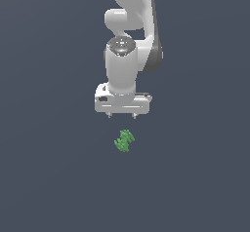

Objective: Pick up the object and move it to a goal position.

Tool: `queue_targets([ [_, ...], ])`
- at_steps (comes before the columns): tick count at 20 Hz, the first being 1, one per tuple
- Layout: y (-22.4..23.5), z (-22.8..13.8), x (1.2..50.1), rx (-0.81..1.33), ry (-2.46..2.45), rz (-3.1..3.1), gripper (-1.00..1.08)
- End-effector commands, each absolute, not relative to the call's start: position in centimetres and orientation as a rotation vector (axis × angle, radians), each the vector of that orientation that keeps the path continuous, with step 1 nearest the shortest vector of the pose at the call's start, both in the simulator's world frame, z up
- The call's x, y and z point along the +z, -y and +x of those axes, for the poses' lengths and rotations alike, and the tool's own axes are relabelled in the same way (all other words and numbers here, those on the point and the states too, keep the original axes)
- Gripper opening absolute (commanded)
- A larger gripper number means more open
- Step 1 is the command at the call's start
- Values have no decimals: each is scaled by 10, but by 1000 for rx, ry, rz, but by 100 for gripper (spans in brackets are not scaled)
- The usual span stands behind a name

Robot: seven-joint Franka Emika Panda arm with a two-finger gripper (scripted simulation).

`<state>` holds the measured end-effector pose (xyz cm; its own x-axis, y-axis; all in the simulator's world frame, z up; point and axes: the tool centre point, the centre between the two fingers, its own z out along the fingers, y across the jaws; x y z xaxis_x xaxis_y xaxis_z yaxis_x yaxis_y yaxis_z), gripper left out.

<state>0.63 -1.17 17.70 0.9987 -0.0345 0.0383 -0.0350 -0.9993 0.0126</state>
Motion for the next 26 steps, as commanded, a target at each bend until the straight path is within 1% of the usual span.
queue_targets([
  [1, 12, 6, 177, 60, 54, 3127, 100],
  [11, -13, 18, 188, 118, 10, 3156, 100],
  [18, -11, 19, 184, 109, 55, 3155, 100],
  [26, -8, 29, 167, 80, 243, 3148, 100],
])
